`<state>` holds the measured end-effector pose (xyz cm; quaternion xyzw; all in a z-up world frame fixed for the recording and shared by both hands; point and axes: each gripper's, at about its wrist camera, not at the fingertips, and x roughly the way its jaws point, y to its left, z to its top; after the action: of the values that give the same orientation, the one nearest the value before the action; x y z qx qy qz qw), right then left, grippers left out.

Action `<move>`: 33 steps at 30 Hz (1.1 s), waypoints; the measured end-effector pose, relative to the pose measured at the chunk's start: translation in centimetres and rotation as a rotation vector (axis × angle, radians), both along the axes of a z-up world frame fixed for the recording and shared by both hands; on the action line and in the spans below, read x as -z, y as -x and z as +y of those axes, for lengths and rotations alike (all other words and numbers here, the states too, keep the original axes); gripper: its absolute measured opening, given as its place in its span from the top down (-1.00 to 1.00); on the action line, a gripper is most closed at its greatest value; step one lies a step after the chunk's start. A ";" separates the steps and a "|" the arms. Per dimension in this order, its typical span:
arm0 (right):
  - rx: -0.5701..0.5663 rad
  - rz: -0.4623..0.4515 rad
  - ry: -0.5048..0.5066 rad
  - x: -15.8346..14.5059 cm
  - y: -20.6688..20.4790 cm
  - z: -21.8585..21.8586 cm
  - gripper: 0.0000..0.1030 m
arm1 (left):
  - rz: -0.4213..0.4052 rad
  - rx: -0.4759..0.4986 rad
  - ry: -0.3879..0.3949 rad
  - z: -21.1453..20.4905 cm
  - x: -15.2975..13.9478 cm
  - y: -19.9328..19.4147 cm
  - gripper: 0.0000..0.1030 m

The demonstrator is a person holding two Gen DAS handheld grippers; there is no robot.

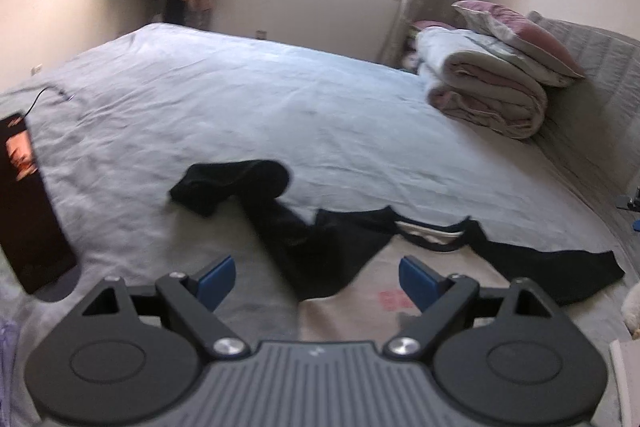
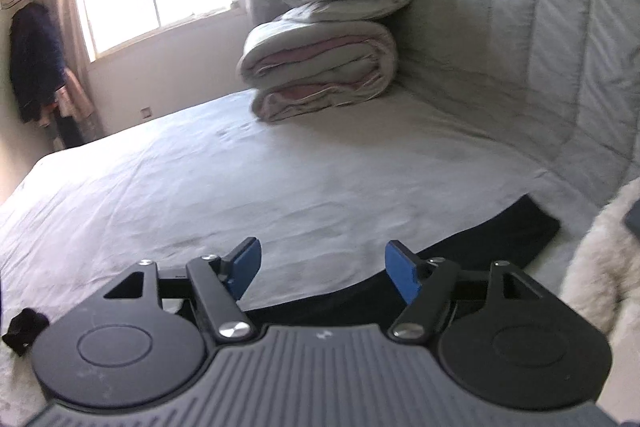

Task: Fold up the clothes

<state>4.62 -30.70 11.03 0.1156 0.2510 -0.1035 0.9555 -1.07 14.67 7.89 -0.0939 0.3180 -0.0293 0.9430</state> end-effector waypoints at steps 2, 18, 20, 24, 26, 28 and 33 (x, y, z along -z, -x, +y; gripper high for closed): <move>-0.019 0.012 0.002 0.6 -1.0 1.6 -0.40 | 0.012 -0.029 0.009 1.3 0.8 -0.5 -0.74; -0.418 0.079 -0.031 9.4 -10.6 19.0 -0.40 | 0.014 -0.239 -0.162 6.5 11.2 -14.0 -0.28; -0.516 0.068 -0.055 10.3 -11.4 21.6 -0.40 | 0.004 -0.265 -0.152 7.3 12.0 -15.1 -0.21; -0.695 -0.004 -0.082 11.1 -11.7 25.6 -0.40 | -0.036 -0.268 -0.157 7.9 12.4 -16.5 -0.07; -0.776 -0.052 -0.089 11.5 -11.4 26.8 -0.38 | -0.059 -0.260 -0.171 7.8 12.2 -17.1 0.18; -0.849 -0.077 -0.100 12.1 -11.0 27.5 -0.35 | -0.082 -0.251 -0.187 7.8 11.9 -17.7 0.49; -0.938 -0.061 -0.092 13.5 -10.9 28.3 -0.25 | -0.129 -0.232 -0.227 7.9 9.8 -20.1 0.86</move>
<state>15.56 -2.36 -2.46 0.0351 0.2524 0.3539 0.8999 19.02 22.53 -1.88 -0.0208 0.2453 0.1101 0.9629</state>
